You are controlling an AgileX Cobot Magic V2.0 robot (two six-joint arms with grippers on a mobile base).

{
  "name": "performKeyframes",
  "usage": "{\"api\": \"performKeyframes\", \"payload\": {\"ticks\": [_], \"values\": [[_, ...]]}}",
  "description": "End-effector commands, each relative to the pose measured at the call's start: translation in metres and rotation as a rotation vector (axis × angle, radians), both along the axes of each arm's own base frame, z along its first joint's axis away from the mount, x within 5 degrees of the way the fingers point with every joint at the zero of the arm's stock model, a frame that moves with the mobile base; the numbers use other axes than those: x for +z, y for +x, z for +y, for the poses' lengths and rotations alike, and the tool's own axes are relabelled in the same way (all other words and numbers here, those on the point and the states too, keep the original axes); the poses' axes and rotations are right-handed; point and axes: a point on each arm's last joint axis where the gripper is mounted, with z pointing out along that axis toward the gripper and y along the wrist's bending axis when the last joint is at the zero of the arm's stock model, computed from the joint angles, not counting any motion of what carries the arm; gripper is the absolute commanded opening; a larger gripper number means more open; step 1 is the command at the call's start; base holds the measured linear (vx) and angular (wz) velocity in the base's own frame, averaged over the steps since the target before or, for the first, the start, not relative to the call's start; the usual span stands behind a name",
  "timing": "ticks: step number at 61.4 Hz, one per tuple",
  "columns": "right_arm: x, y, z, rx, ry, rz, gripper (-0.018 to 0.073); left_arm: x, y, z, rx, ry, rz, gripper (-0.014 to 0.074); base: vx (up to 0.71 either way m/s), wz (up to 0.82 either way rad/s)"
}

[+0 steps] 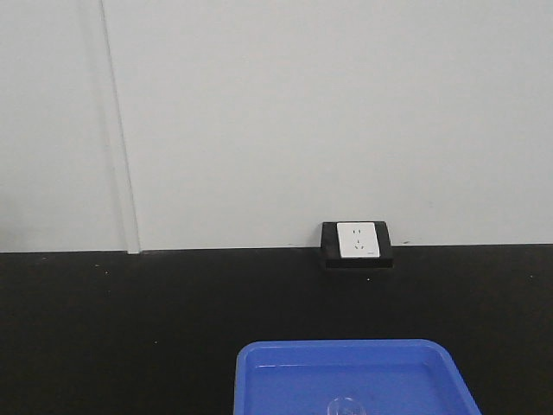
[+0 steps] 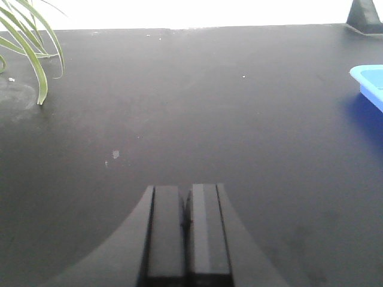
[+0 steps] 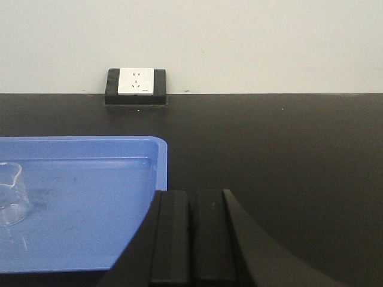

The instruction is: Move beaker to silver tray on left bench

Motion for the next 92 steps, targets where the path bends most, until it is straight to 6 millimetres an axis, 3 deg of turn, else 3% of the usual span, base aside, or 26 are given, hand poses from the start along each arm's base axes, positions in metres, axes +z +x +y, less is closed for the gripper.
{"api": "performKeyframes", "payload": {"ticks": [1, 66, 82, 92], "values": [[0.006, 0.0, 0.0, 0.0, -0.015, -0.088, -0.0011, 0.001, 0.002, 0.0, 0.001, -0.005, -0.066, 0.0001, 0.0, 0.0], [0.013, 0.0, 0.001, 0.005, -0.056, -0.157, -0.0011, 0.001, 0.002, 0.0, 0.001, -0.005, -0.066, 0.0001, 0.0, 0.0], [0.041, -0.005, 0.002, 0.028, 0.076, -0.421, -0.0011, 0.001, 0.002, 0.0, 0.001, -0.005, -0.066, 0.0001, 0.0, 0.0], [0.083, -0.013, 0.004, 0.041, 0.045, -0.515, -0.0011, 0.001, 0.002, 0.0, 0.001, -0.005, -0.066, 0.0001, 0.0, 0.0]]}}
